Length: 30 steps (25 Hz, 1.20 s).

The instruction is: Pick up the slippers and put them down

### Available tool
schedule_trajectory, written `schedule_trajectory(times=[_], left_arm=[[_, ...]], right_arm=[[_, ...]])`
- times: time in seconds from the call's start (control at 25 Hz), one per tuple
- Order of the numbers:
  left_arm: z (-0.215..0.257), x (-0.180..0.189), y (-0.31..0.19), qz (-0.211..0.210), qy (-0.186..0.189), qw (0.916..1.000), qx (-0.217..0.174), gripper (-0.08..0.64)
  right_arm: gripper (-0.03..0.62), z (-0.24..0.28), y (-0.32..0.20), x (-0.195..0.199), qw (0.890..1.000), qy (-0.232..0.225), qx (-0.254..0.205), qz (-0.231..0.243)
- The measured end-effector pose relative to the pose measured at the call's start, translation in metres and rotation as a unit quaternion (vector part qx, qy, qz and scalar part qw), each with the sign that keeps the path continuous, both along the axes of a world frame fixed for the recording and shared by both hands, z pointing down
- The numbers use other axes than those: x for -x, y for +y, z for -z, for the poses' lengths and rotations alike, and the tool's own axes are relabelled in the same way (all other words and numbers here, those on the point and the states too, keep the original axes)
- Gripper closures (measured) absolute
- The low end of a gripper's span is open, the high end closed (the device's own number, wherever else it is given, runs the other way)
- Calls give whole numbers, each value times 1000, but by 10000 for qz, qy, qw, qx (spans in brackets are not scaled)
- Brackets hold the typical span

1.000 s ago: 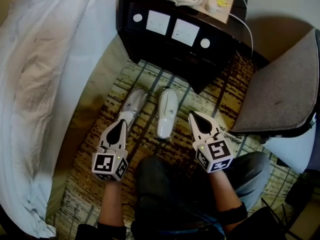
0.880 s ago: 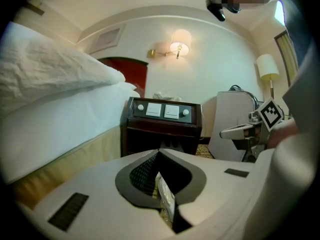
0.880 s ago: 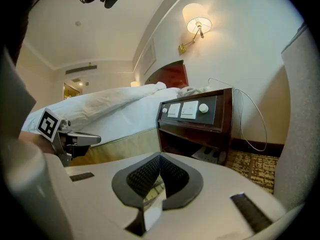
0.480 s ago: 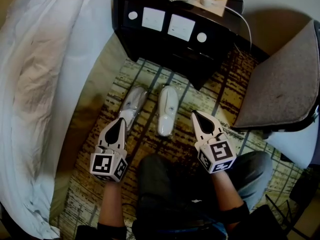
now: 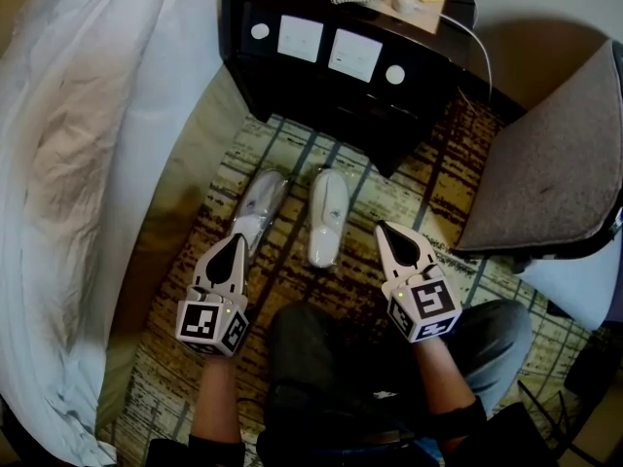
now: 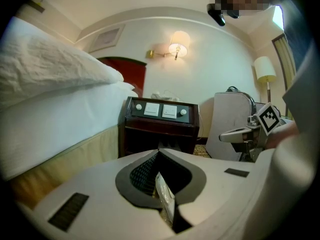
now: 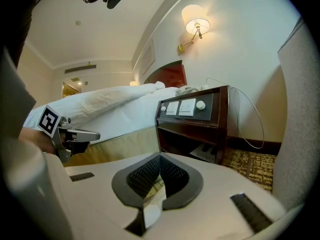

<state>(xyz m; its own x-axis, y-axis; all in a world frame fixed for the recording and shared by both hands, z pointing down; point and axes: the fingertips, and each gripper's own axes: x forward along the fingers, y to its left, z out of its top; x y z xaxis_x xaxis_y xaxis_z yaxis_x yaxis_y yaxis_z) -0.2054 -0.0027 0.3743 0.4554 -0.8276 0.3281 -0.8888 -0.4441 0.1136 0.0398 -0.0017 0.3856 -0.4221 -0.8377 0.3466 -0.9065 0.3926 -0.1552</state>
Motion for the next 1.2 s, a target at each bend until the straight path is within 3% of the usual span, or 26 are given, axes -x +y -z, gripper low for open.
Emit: schedule_trajectory(times=[0.2, 0.48, 0.6, 0.88, 1.08, 1.2], left_arm=[[-4, 1, -2, 8, -50, 10000, 51, 560], [-44, 16, -11, 70, -492, 9981, 370, 547], [-69, 25, -14, 15, -703, 9953, 668, 487], [-136, 37, -22, -226, -888, 9851, 1456, 262], [-193, 40, -24, -509, -1052, 9740, 1939, 137], [-237, 49, -21, -645, -1310, 9623, 2296, 67]], right_arm=[[580, -2, -1, 0, 10000, -40, 22, -7], [580, -7, 2, 8, 9999, -65, 109, 71], [580, -13, 1, 16, 9998, -80, 174, 112], [580, -32, -15, 43, 9991, -187, 296, 236], [580, -50, -32, 61, 9984, -229, 375, 351], [580, -60, -41, 68, 9981, -251, 412, 378]])
